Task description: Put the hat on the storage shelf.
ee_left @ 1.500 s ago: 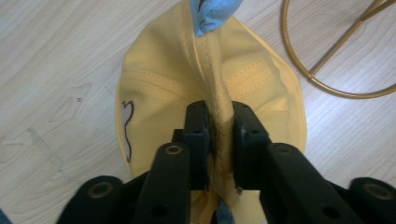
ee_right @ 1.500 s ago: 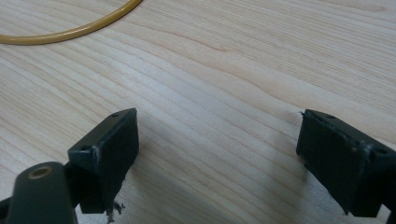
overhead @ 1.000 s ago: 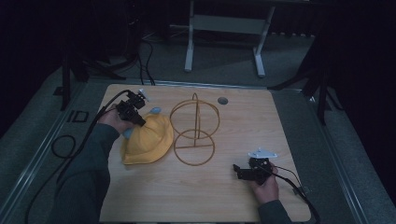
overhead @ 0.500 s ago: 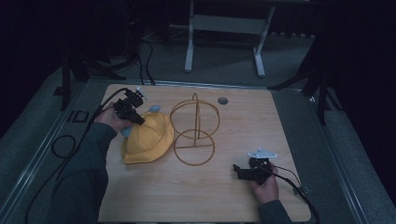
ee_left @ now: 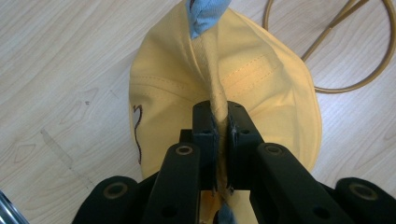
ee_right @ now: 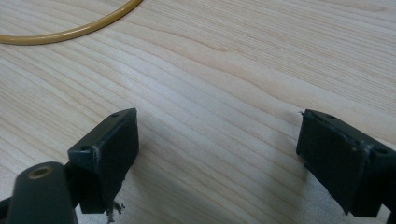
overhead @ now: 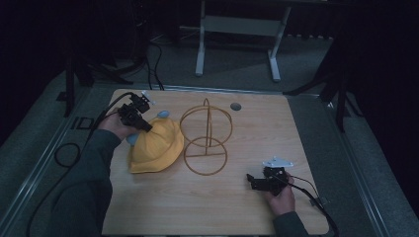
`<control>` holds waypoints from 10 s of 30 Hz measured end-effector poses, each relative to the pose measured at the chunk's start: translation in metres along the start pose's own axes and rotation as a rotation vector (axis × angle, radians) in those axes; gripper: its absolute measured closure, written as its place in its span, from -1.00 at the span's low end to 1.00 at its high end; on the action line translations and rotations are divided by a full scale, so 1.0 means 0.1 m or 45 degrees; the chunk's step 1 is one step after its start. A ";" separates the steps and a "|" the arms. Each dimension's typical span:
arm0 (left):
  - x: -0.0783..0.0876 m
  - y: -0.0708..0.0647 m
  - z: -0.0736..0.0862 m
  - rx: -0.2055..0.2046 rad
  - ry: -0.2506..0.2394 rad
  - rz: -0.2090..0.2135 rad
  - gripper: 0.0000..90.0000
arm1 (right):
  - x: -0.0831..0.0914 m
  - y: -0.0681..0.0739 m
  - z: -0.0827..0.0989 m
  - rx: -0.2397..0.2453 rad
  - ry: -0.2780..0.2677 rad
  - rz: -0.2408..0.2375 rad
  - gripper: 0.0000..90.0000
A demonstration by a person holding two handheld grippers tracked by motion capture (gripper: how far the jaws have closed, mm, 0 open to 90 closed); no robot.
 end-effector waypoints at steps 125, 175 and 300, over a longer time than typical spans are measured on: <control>0.83 0.01 -0.07 -0.108 -0.160 0.000 0.87 | 0.00 0.00 0.00 -0.004 0.000 0.000 -0.72; 1.07 -0.01 0.02 -0.172 -0.227 0.010 0.87 | 0.00 0.00 0.00 -0.004 0.001 0.000 -0.72; 1.65 -0.38 -0.33 -0.351 -0.470 0.132 0.87 | 0.00 0.00 0.00 0.002 0.000 -0.001 -0.72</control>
Point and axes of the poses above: each handheld gripper's, and its own axes: x roughly backward along the jaws, z roughly out of its underside, y roughly to its left, the point moved 1 cm from there along -x, roughly forward along the jaws, and after that the axes turned 3 degrees about -y, right-handed, at the moved point
